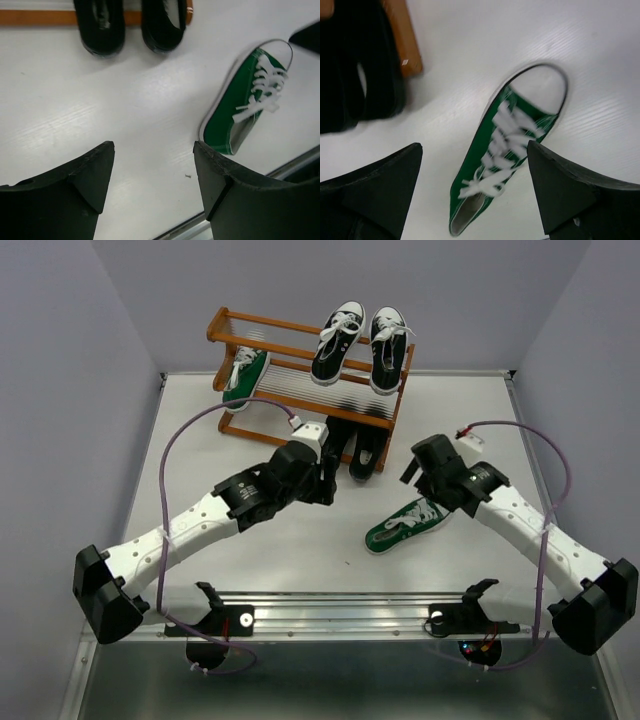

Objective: Place and organize the shoes onto the shoe shelf

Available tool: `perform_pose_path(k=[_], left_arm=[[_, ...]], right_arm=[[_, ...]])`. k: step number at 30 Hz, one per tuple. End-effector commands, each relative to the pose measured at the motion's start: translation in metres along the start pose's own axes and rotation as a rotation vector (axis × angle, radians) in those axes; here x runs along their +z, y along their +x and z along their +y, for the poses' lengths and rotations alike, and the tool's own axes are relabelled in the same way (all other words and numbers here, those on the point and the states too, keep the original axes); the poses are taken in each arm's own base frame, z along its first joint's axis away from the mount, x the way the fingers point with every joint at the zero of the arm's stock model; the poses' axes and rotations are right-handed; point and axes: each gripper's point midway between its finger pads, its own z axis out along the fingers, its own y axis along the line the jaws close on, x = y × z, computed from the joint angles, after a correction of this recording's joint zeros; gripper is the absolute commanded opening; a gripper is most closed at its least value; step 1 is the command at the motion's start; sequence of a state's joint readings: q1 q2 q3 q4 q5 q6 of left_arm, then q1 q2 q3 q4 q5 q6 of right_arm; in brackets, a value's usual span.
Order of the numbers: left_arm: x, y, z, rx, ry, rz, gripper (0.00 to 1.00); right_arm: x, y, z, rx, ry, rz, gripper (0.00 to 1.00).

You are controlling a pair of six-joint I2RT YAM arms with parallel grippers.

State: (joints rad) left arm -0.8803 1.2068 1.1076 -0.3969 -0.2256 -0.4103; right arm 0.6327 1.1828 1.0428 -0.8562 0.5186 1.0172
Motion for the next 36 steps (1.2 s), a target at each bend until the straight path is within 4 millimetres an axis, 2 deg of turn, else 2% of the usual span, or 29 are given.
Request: perform_pose_path(k=[1,3,4,6,7,8,10,11,12,14,17,26,36], left_arm=[[0.003,0.017,-0.053,0.027,0.183,0.027,0.75],[0.011,0.028,-0.069,0.066,0.214,0.059,0.74],[0.022,0.045,-0.080,0.106,0.230,0.110,0.74],[0.030,0.049,-0.098,0.141,0.258,0.131,0.73],[0.032,0.055,-0.107,0.174,0.274,0.146,0.73],[0.044,0.067,-0.111,0.196,0.271,0.184,0.73],[0.051,0.066,-0.122,0.222,0.283,0.187,0.72],[0.061,0.074,-0.122,0.249,0.275,0.212,0.72],[0.064,0.070,-0.128,0.259,0.282,0.206,0.71],[0.074,0.074,-0.133,0.293,0.292,0.229,0.66],[0.082,0.082,-0.136,0.313,0.296,0.253,0.60],[0.105,0.108,-0.131,0.375,0.278,0.317,0.58],[0.102,0.131,-0.138,0.425,0.338,0.369,0.57]], right_arm=[[-0.011,-0.064,-0.039,0.055,0.100,-0.168,0.93],[-0.015,-0.089,-0.052,0.093,0.138,-0.223,0.94],[-0.015,-0.095,-0.057,0.087,0.153,-0.234,0.95],[-0.016,-0.108,-0.065,0.103,0.183,-0.256,0.95],[-0.016,-0.111,-0.068,0.105,0.192,-0.261,0.95],[-0.016,-0.114,-0.071,0.097,0.201,-0.266,0.96],[-0.018,-0.119,-0.076,0.106,0.213,-0.277,0.96],[-0.018,-0.121,-0.080,0.109,0.223,-0.279,0.96],[-0.019,-0.121,-0.081,0.107,0.220,-0.280,0.96],[-0.019,-0.122,-0.083,0.111,0.225,-0.281,0.96],[-0.017,-0.122,-0.086,0.113,0.233,-0.277,0.96],[-0.014,-0.119,-0.083,0.108,0.225,-0.265,0.97],[-0.011,-0.121,-0.084,0.106,0.230,-0.262,0.97]])
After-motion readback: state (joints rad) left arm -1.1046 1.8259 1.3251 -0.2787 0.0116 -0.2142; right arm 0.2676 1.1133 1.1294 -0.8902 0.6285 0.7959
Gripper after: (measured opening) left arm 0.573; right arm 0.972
